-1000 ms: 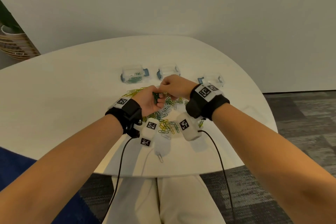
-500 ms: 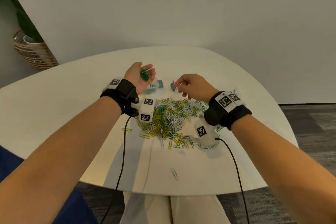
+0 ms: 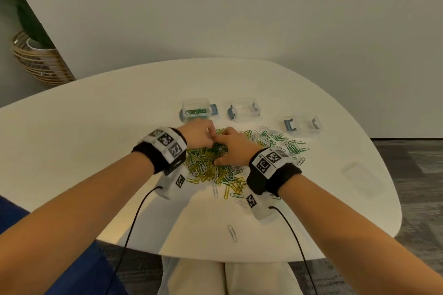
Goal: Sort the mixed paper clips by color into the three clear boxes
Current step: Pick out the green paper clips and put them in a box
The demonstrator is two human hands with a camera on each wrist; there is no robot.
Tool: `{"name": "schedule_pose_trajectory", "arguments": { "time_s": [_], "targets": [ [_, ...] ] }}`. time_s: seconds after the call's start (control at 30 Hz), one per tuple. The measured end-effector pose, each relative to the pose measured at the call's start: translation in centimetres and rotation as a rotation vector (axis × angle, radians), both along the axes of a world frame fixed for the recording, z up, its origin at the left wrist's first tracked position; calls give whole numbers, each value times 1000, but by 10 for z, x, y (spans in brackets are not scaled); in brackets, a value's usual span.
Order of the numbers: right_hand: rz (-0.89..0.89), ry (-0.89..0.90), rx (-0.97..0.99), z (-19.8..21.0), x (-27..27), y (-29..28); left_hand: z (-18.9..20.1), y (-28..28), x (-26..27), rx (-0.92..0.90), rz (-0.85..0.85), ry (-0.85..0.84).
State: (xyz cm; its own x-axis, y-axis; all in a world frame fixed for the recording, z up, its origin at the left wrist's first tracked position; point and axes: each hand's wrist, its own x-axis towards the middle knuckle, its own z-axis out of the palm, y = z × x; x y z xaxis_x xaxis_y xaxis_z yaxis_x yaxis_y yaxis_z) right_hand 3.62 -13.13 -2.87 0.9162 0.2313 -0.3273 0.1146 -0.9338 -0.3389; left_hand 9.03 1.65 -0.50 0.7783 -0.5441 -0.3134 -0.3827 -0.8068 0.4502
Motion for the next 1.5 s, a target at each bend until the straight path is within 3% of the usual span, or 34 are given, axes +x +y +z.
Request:
{"name": "schedule_pose_trajectory", "arguments": {
  "time_s": [0.17,0.23,0.43,0.5,0.57,0.63,0.7,0.77,0.93,1.0,1.17,1.37,1.5],
  "targets": [
    [23,-63,35,2,-12,-17,-29,18,-21,114,-13,-46],
    [-59,-87,82,2,-17,-34,-33,26,-24,90,-1,-97],
    [-510,85,671,15,-25,-70,-34,40,-17,45,63,-191],
    [-516,32,580,19,-26,-73,-32,36,-22,103,75,-264],
    [-436,-76,290,22,-27,-72,-29,27,-29,126,55,-325],
    [-327,-130,99,23,-28,-62,-23,13,-36,25,28,-254],
    [-205,-129,71,19,-29,-48,-18,-6,-42,-71,5,-138],
    [-118,-104,59,10,-29,-35,-17,-24,-45,-54,-17,-105],
    [-105,-201,35,-5,-33,-34,-28,-40,-47,35,-11,-124],
    [-180,-193,135,-4,-36,-44,-29,-35,-45,-1,15,-106],
    [-464,-22,637,5,-43,-71,-27,-21,-40,-76,56,-84],
    [-575,308,1059,15,-49,-83,-30,-7,-39,-184,138,-37],
    [-616,381,1201,20,-52,-87,-21,-10,-43,-265,147,-110]
  ]
}}
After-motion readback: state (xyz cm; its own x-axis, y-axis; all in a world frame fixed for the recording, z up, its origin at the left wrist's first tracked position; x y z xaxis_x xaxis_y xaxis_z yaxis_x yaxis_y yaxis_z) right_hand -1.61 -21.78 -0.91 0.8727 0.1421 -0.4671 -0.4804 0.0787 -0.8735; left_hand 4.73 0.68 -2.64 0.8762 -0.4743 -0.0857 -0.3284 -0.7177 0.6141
